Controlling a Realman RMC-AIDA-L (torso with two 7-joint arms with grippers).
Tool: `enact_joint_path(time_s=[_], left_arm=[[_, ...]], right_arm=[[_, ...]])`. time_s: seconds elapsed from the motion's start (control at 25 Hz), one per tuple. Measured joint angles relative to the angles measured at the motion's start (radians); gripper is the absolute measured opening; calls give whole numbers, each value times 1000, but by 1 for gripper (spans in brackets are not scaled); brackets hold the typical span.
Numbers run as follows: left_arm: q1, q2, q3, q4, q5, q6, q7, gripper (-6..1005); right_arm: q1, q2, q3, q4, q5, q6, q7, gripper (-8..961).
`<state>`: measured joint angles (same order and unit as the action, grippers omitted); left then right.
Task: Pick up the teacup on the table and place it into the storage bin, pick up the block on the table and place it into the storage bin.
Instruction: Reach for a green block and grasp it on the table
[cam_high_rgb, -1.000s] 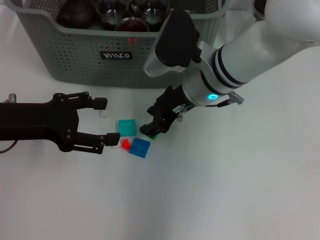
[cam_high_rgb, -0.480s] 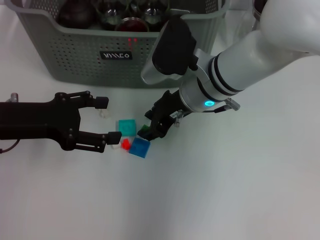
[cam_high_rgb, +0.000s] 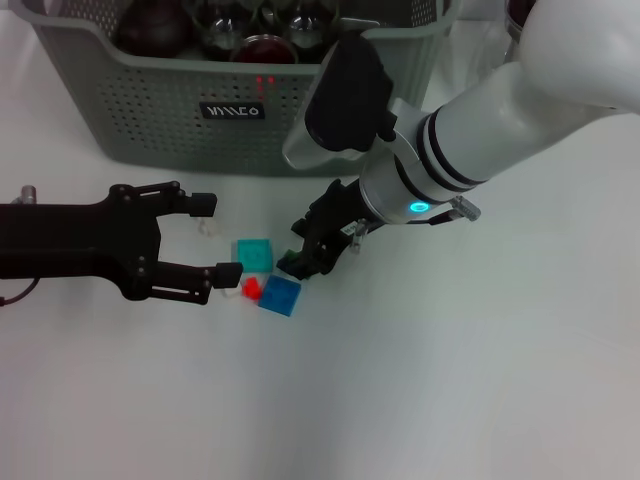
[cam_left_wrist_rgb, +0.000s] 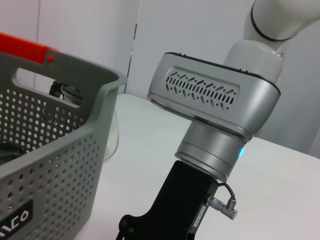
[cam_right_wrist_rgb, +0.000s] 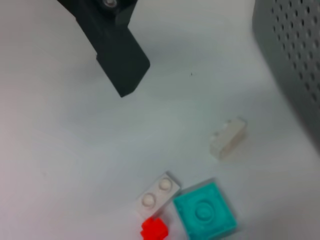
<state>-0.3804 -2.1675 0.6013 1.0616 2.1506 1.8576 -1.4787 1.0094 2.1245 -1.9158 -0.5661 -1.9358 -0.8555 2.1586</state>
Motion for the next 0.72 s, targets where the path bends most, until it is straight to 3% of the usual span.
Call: enact_joint_path(time_s=[0.72], left_arm=[[-9, 1, 0, -14, 0, -6, 0, 948]], right_arm=[[0, 0, -22, 8, 0, -2, 12, 532]])
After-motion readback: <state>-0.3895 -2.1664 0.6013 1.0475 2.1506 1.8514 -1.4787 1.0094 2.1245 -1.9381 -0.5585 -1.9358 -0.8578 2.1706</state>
